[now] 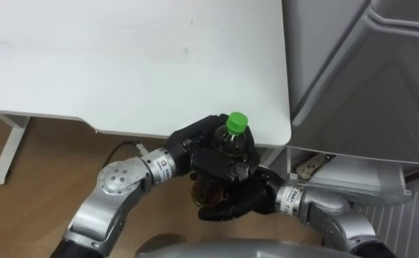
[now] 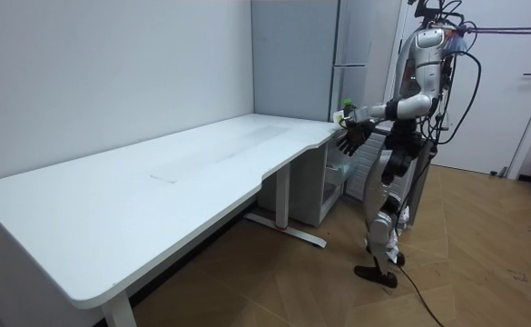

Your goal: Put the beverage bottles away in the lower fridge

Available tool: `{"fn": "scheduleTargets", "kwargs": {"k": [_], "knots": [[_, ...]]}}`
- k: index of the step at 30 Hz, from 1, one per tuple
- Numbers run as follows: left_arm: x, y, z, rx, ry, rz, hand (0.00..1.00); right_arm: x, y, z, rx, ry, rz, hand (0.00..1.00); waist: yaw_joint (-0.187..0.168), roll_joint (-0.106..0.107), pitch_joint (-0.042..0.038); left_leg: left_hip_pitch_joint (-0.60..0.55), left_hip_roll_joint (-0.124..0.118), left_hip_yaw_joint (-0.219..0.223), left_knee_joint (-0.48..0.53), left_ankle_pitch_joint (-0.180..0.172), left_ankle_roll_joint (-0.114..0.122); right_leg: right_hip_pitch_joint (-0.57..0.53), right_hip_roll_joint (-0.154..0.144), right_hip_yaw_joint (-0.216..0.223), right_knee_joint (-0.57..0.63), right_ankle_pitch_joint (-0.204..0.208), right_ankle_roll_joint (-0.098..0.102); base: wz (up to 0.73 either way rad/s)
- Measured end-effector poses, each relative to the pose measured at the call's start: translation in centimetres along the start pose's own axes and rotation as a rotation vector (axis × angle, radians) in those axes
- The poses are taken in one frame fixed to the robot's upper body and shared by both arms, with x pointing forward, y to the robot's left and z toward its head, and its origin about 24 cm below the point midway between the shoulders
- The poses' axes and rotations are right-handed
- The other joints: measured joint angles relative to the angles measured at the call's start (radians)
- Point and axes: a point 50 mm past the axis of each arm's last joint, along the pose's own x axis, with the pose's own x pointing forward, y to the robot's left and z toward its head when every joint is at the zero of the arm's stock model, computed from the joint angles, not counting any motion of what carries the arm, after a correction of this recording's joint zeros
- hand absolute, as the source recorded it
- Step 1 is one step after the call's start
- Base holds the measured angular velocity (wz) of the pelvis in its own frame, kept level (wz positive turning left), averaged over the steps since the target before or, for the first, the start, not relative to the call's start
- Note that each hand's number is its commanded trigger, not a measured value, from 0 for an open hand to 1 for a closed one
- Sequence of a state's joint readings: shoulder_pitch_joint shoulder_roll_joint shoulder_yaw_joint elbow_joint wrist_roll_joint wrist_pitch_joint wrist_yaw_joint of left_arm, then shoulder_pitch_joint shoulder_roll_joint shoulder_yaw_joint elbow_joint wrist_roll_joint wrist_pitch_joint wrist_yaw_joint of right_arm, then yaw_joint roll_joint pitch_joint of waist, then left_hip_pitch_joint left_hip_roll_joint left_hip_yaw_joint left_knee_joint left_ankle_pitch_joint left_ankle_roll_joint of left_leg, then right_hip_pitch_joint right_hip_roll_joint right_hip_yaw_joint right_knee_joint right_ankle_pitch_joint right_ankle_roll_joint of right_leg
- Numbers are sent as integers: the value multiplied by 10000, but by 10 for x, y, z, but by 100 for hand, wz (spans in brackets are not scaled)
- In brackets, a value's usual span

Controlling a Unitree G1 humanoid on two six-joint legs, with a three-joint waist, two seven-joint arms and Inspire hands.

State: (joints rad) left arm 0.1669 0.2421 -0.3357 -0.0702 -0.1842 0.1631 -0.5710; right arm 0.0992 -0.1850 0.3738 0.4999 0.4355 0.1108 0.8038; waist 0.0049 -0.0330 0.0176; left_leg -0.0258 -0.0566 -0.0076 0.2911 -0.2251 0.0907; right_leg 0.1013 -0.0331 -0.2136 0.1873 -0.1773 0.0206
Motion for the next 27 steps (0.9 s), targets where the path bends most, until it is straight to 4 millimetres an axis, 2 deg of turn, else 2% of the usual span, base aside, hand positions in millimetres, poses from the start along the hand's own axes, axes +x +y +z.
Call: {"fn": "scheduleTargets", "kwargs": {"k": [4, 5, 7, 8, 9, 10, 27], "knots": [[0, 0, 0, -6, -6, -10, 100, 1, 1, -1, 25, 47, 45, 0, -8, 43, 13, -59, 0, -1, 6, 0, 0, -57, 10, 100, -1, 0, 0, 0], [0, 0, 0, -7, -7, -10, 100, 1, 1, -1, 26, 48, 45, 10, -7, 44, 12, -66, 0, -1, 6, 0, 0, -66, 10, 104, 0, 0, 0, 0], [0, 0, 0, -5, -9, -13, 100, 1, 2, -1, 55, 56, 81, 54, -5, 68, -24, -150, -8, -1, 13, 1, 2, -152, 3, 112, 1, 0, 0, 0], [0, 0, 0, -5, -8, -12, 100, 1, 2, -2, 78, 59, 83, 63, -5, 73, -24, -155, -10, -1, 14, 1, 2, -161, 1, 112, -2, 0, 0, 0], [0, 0, 0, -6, -3, -21, 100, 2, 2, -2, 181, 74, 95, 91, -5, 79, -24, -151, -12, -1, 11, 1, 3, -163, -1, 115, -2, 0, 0, 0], [0, -1, 0, -7, -8, -28, 100, 1, 1, -2, 292, 30, 77, 100, -6, 81, -26, -143, -13, -3, 9, 1, 4, -161, -1, 125, -4, 0, 0, 0], [2, -2, 4, -862, -534, -111, 100, -2, -2, -2, 331, -171, -197, 100, -18, 141, -59, -142, -12, -23, 2, 4, 2, -157, 6, 172, -22, 0, 0, 0]]}}
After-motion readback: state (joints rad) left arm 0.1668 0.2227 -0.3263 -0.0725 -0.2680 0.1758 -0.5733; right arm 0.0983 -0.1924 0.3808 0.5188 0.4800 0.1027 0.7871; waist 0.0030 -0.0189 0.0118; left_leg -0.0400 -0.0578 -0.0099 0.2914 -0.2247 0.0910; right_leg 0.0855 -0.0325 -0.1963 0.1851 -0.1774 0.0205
